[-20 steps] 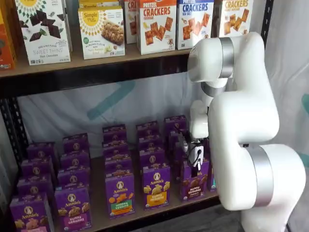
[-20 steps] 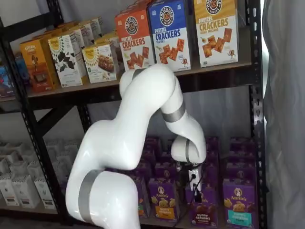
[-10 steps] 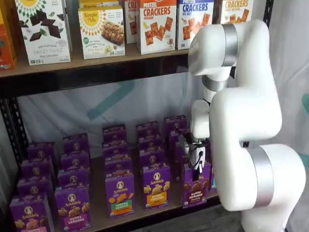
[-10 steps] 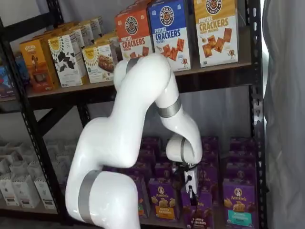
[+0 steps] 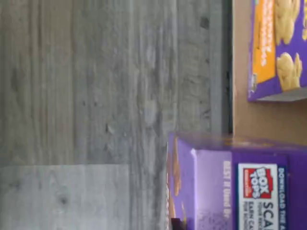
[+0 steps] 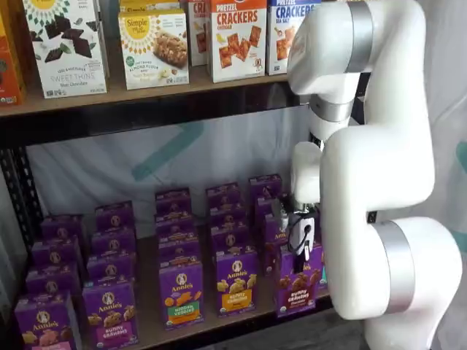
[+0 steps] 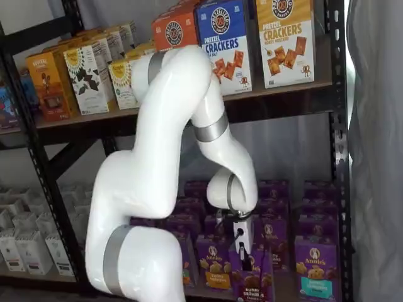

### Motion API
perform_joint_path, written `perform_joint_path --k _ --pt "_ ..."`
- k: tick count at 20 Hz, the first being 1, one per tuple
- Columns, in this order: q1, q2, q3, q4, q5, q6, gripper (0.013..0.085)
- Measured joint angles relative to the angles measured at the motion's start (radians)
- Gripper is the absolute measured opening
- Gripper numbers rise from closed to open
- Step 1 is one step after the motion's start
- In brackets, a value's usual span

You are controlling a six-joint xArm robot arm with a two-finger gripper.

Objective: Pick up the purple box with a brown patch in the center, on the bottom shelf, the fifth box from the left

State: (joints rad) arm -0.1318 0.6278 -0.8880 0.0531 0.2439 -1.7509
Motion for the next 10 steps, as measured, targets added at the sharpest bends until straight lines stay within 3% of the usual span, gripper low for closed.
perform_joint_path --k 4,10 --pt "0.010 -0.128 0.112 -0.012 0.018 0.022 0.0330" --pt "0.028 -0.268 0.216 0.029 0.051 0.002 0.0330"
